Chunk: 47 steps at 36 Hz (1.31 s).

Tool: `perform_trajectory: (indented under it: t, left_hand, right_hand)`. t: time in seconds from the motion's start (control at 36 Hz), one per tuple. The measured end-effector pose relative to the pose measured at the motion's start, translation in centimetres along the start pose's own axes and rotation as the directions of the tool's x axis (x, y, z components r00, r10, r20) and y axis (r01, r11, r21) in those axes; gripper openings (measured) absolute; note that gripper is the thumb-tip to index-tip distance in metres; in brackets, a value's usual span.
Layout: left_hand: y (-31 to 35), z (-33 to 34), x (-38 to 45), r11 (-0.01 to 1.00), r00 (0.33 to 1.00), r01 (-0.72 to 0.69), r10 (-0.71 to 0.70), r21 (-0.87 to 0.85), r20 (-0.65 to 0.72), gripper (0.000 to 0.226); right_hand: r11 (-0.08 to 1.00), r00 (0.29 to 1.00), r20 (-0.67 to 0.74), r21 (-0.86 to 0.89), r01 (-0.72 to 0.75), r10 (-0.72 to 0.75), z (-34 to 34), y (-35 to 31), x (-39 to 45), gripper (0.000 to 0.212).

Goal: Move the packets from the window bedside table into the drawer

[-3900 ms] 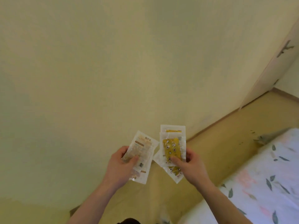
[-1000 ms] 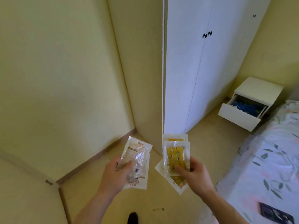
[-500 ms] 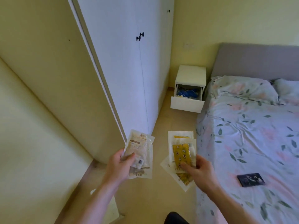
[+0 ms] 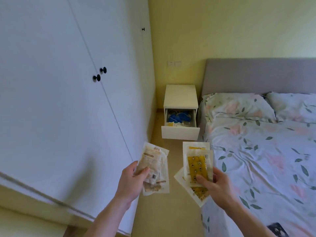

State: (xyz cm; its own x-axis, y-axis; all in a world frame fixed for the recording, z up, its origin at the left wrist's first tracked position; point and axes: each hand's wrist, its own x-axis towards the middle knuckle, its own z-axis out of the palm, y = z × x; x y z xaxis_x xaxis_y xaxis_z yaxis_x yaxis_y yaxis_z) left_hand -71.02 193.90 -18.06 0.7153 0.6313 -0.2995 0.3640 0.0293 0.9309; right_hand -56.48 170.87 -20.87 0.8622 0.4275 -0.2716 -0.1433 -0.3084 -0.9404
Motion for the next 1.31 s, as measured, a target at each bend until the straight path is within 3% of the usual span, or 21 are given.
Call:
perform_trajectory:
  t: [0.28, 0.44, 0.64, 0.86, 1.06, 1.22, 1.31]
  left_hand:
    - [4.1, 2.9, 15.7, 0.998, 1.0, 0.003, -0.003, 0.056, 0.005, 0.012]
    - [5.4, 4.3, 26.5, 0.996, 1.0, -0.001, -0.001, 0.086, 0.031, 0.011]
    - [7.3, 6.0, 39.1, 0.997, 0.995, 0.06, -0.063, 0.047, 0.072, 0.012]
    - [8.3, 9.1, 51.8, 0.983, 0.986, 0.138, -0.148, 0.118, 0.08, 0.014]
    - [8.6, 11.9, 61.9, 0.964, 0.977, 0.196, -0.209, 0.18, 0.053, 0.016]
    - [8.4, 15.8, 69.4, 0.919, 0.97, 0.244, -0.239, 0.311, -0.053, 0.018]
    - [7.1, 17.6, 74.0, 0.888, 0.959, 0.282, -0.271, 0.362, -0.081, 0.016]
  right_hand:
    - [1.0, 1.0, 0.003, 0.005, -0.006, 0.006, -1.8, -4.6, 15.2, 0.018]
    - [0.997, 0.996, -0.064, 0.05, -0.062, 0.065, -1.5, -5.1, 24.0, 0.02]
    - [0.976, 0.974, -0.155, 0.17, -0.139, 0.166, -1.8, -6.2, 33.3, 0.021]
    - [0.927, 0.93, -0.23, 0.312, -0.209, 0.287, -3.2, -5.7, 42.8, 0.026]
    - [0.916, 0.919, -0.201, 0.293, -0.275, 0.34, -5.1, -4.5, 53.6, 0.024]
    - [0.884, 0.884, -0.14, 0.224, -0.411, 0.447, -5.8, -2.4, 65.9, 0.043]
    - [0.873, 0.865, -0.14, 0.151, -0.463, 0.483, -5.1, -1.1, 72.1, 0.034]
